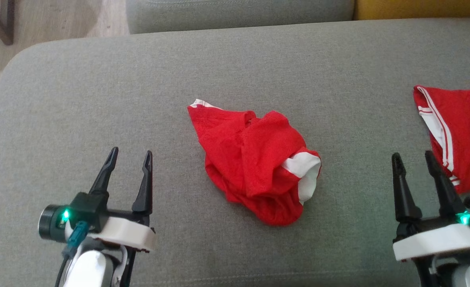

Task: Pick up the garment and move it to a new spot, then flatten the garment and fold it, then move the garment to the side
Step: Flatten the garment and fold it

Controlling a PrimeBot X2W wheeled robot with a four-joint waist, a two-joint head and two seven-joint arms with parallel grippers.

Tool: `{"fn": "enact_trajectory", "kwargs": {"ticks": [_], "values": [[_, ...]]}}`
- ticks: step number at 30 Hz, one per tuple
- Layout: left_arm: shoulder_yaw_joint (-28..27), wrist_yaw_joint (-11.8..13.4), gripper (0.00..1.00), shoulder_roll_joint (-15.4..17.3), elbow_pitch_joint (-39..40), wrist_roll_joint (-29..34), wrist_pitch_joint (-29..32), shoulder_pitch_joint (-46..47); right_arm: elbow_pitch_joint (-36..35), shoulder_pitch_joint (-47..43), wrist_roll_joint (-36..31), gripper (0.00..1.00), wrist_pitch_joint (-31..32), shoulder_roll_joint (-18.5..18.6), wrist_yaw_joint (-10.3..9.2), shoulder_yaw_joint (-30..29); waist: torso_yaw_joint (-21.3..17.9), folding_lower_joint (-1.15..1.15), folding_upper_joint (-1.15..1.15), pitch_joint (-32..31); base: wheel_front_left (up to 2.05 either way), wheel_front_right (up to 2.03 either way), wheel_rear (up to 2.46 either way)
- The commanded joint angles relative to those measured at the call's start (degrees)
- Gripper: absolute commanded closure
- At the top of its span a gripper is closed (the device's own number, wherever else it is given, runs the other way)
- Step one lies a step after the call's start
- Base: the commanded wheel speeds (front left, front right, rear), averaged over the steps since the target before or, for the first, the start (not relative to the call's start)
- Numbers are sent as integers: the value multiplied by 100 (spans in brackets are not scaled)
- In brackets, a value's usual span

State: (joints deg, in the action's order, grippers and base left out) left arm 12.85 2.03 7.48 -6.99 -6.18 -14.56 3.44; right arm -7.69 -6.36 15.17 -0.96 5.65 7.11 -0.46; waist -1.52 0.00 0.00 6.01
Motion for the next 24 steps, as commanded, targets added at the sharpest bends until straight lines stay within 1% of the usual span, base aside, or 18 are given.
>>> {"fn": "enact_trajectory", "kwargs": {"ticks": [1,9,13,15,18,22,24], "values": [[-205,41,0,112,199,3,-36,109,-227,87,-45,0,4,24,37,104,-1,0,0,2,0,0,0],[-150,76,0,129,226,-1,-1,152,-264,66,-124,0,68,-6,37,99,5,0,0,30,0,0,0],[13,55,0,123,312,113,97,316,-296,76,-139,0,93,-11,37,71,29,0,0,99,0,0,0],[219,-31,0,81,390,211,222,501,-315,84,-152,0,113,-13,37,53,46,0,0,164,0,0,0],[632,-236,0,-75,484,310,497,883,-332,121,-160,0,135,-9,37,41,48,0,0,271,0,0,0],[1356,-589,0,-298,488,329,969,1402,-334,178,-170,0,156,5,37,57,-13,0,0,402,0,0,0],[1736,-711,0,-364,439,269,1252,1585,-315,208,-166,0,165,7,37,65,-63,0,0,447,0,0,0]]}}
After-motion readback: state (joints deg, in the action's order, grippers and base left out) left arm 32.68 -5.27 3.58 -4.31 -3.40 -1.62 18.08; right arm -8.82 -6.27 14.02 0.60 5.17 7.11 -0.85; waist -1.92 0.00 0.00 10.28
